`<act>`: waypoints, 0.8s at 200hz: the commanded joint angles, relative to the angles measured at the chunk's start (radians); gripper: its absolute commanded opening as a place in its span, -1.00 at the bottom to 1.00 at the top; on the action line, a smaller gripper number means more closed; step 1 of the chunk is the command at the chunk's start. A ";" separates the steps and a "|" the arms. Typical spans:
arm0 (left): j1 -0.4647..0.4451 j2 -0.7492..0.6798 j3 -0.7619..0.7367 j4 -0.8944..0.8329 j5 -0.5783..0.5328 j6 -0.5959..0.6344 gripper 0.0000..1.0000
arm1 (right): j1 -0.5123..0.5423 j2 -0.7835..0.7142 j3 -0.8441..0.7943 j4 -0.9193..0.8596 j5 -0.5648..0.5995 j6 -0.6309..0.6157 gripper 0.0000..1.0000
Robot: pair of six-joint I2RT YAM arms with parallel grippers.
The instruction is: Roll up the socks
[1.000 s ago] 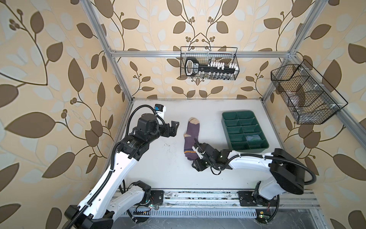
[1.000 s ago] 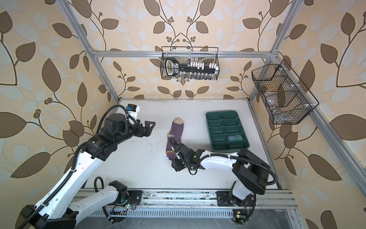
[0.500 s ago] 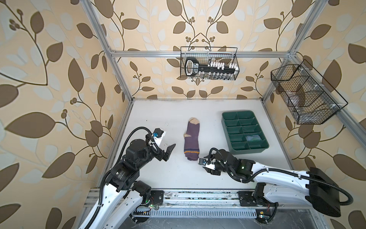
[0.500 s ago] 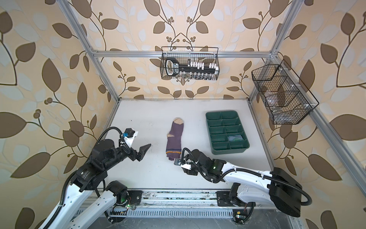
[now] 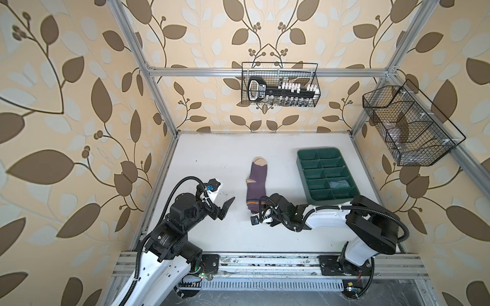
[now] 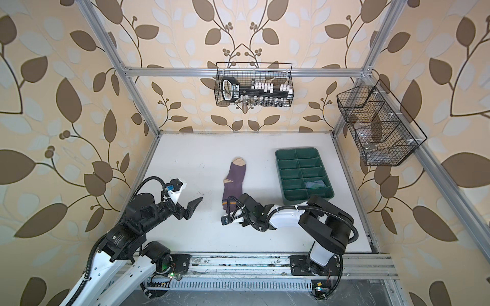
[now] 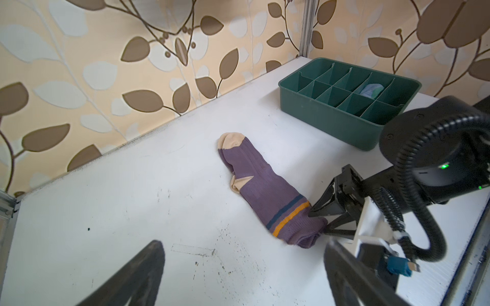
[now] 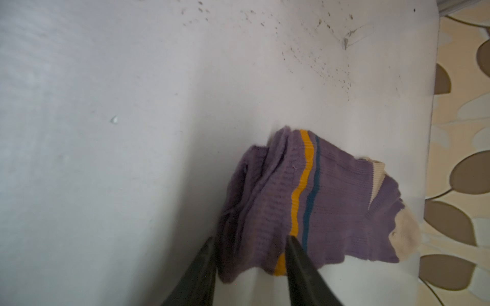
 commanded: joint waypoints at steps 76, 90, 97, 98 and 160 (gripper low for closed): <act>-0.058 0.140 0.128 -0.013 0.045 0.157 0.64 | -0.012 -0.062 0.133 -0.491 -0.222 0.179 -1.00; -0.078 0.172 0.178 -0.074 0.033 0.236 0.65 | -0.018 -0.073 0.169 -0.588 -0.314 0.227 -1.00; -0.088 0.185 0.204 -0.106 0.025 0.279 0.66 | -0.022 -0.077 0.184 -0.633 -0.356 0.241 -1.00; -0.089 0.188 0.208 -0.111 0.024 0.284 0.66 | -0.022 -0.076 0.185 -0.639 -0.362 0.244 -1.00; -0.211 0.266 0.318 -0.341 -0.016 0.600 0.80 | -0.120 0.062 0.315 -0.876 -0.569 0.284 -1.00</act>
